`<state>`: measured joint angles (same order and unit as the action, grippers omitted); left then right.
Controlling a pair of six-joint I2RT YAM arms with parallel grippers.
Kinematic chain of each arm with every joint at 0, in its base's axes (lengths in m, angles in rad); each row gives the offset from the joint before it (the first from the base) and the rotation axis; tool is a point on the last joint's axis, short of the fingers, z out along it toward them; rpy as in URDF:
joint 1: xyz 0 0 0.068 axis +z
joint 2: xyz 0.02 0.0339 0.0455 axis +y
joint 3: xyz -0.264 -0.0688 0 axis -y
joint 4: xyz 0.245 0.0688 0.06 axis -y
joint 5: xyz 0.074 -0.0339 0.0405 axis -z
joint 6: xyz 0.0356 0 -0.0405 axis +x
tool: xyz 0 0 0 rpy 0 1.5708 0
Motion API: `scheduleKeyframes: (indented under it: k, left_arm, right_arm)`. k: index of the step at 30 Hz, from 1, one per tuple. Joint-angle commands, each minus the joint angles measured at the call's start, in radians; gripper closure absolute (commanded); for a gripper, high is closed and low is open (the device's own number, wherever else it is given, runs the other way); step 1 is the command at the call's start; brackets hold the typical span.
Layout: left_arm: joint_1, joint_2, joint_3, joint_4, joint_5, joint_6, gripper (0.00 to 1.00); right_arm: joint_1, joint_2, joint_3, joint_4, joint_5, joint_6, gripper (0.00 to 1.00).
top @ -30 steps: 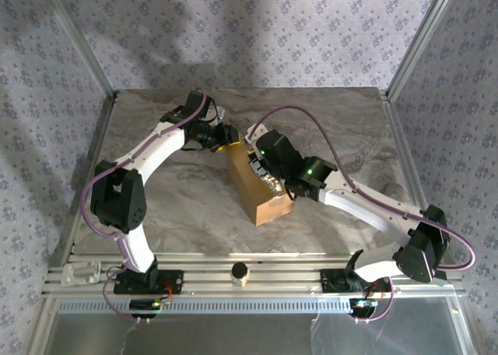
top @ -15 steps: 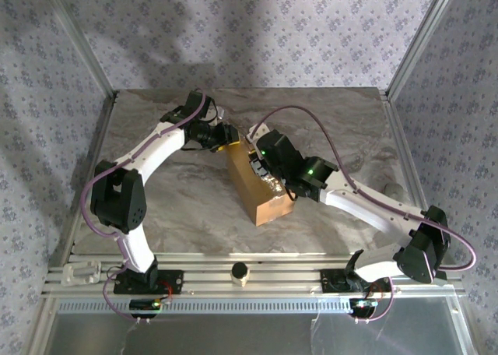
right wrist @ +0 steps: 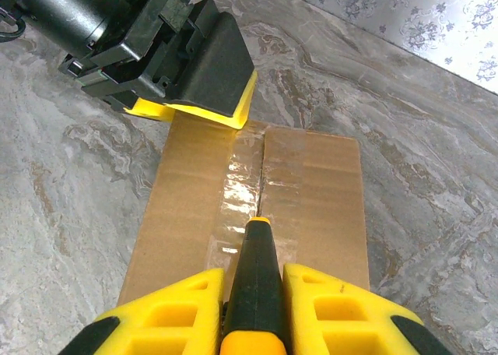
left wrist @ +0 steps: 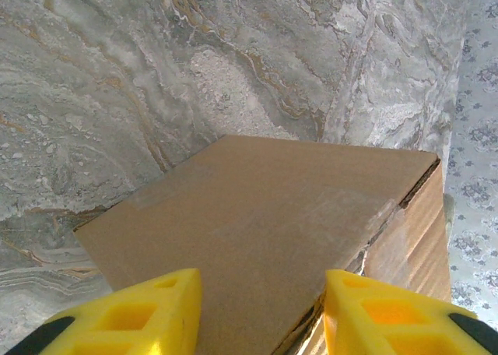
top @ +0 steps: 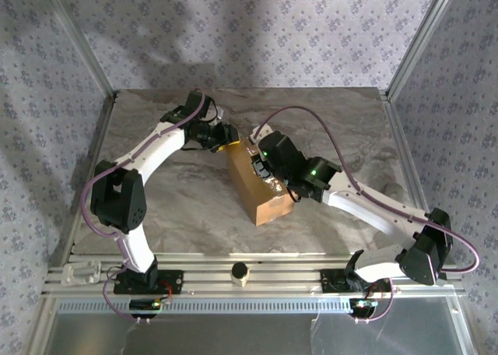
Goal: Unpack the express box
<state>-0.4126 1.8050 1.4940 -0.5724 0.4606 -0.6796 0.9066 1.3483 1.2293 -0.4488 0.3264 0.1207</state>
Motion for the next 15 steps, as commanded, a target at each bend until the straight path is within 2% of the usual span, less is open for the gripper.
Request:
scheduleKeyframes:
  k: [1,15]
  left_arm:
    - [0.009,0.091,-0.053,-0.058,-0.181,-0.047,0.58]
    - [0.009,0.094,-0.052,-0.057,-0.201,-0.059,0.59]
  right_arm:
    - [0.043,-0.021,-0.001,-0.147,-0.133,0.045,1.00]
    - [0.076,-0.029,0.015,-0.220,-0.113,0.066,1.00]
